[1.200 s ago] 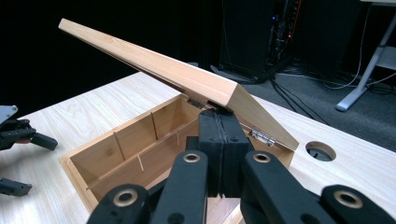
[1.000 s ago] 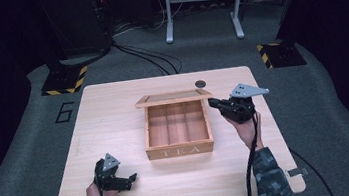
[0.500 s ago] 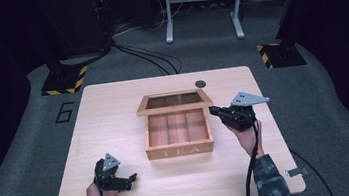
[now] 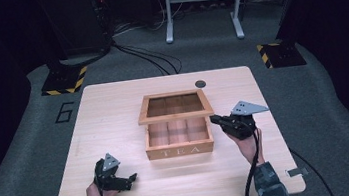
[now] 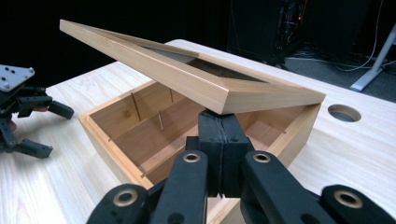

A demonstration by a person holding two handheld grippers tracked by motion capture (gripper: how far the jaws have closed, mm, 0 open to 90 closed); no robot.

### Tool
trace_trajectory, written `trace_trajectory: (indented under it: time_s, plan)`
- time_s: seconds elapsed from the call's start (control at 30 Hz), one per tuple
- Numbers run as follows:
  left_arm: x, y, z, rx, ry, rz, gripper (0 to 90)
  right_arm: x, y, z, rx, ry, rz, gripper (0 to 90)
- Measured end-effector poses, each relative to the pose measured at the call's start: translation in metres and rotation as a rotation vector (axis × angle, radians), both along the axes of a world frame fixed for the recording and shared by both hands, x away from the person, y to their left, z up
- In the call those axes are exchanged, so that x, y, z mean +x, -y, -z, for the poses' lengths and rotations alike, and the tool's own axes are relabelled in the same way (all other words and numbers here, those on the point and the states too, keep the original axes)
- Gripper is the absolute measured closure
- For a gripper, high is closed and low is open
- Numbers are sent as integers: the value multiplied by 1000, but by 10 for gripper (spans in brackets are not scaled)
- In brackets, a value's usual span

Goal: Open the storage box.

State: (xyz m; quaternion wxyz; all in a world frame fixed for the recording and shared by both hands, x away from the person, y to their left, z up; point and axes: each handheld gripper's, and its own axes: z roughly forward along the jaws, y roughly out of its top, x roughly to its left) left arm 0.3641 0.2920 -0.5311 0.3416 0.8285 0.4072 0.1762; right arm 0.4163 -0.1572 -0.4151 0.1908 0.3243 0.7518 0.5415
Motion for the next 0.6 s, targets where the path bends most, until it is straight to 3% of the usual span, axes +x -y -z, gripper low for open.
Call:
trace_trajectory:
  time_s: [0.6]
  plan:
    - [0,0,0,0,5,-2,4,-14,2,45,0,-58,-17,893]
